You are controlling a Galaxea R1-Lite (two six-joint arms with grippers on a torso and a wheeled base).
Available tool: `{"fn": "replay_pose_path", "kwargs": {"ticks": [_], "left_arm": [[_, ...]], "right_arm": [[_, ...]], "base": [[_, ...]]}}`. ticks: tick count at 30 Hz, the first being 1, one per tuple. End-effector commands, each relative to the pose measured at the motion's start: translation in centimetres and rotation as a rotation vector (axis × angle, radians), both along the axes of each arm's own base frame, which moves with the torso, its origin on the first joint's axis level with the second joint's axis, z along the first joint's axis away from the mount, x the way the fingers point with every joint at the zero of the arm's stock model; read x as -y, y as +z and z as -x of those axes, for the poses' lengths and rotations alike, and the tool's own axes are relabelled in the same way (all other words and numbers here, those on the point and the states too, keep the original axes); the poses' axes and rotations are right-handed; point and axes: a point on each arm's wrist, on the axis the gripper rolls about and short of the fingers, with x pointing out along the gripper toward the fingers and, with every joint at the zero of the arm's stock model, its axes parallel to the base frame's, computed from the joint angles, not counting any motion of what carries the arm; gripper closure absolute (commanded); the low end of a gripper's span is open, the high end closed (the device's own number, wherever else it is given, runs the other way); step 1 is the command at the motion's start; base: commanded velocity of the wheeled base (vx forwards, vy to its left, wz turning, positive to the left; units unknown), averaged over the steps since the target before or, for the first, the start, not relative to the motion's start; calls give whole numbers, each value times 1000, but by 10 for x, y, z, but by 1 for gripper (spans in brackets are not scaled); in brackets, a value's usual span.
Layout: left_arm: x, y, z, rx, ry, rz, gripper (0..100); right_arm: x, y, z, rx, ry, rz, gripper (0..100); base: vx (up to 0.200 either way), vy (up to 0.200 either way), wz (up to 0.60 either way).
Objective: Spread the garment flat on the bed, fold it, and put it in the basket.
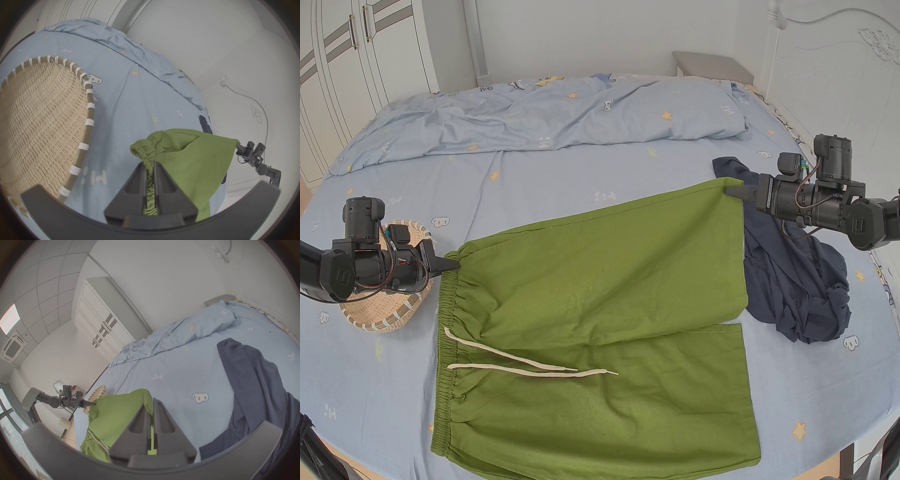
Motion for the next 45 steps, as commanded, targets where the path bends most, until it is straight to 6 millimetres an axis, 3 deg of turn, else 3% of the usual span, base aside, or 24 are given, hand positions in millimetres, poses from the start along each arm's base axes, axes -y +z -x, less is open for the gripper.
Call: {"fn": "replay_pose_path", "kwargs": {"ticks": [1, 8, 40, 41, 45], "left_arm": [[-3, -2, -1, 13, 18, 15, 100], [-8, -7, -4, 51, 34, 13, 100], [-19, -26, -35, 185, 87, 53, 100], [-19, -25, -37, 188, 86, 53, 100], [-19, -25, -38, 191, 85, 53, 100]], "right_arm": [[-4, -6, -24, 16, 2, 8, 100], [-10, -2, -37, 16, 29, 60, 100], [-9, -55, -90, -43, -27, 88, 100], [-8, -55, -90, -40, -32, 90, 0], [-7, -55, -91, -40, -34, 88, 0]], "base": [[0, 0, 0], [0, 0, 0], [0, 0, 0], [0, 0, 0], [0, 0, 0]]}}
